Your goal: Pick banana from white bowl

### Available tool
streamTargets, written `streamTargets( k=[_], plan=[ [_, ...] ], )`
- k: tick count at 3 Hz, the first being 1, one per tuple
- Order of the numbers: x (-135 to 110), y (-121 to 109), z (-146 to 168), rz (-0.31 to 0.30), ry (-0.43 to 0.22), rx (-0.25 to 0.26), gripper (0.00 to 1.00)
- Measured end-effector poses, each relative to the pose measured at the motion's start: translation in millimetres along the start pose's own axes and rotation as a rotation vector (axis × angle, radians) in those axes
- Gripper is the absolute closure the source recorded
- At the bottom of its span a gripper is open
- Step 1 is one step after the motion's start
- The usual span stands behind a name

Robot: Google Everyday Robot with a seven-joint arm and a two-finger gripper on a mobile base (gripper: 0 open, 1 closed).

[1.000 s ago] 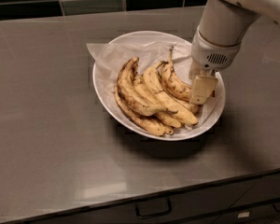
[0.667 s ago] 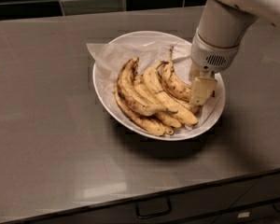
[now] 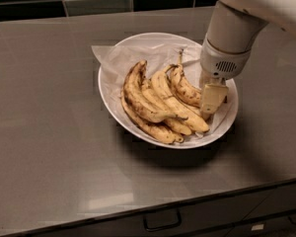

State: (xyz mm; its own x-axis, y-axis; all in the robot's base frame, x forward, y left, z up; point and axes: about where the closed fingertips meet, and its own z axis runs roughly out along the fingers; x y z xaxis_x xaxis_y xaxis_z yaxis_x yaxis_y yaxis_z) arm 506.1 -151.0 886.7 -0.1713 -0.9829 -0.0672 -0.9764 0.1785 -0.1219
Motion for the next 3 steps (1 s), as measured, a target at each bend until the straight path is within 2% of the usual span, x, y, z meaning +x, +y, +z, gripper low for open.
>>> streamTargets(
  k=[2, 3],
  plan=[
    [0.6, 1.1, 6.1, -0.008, -0.004, -0.02, 0.89],
    [-1.2, -0.1, -0.8, -0.022, -0.038, -0.007, 1.0]
  ],
)
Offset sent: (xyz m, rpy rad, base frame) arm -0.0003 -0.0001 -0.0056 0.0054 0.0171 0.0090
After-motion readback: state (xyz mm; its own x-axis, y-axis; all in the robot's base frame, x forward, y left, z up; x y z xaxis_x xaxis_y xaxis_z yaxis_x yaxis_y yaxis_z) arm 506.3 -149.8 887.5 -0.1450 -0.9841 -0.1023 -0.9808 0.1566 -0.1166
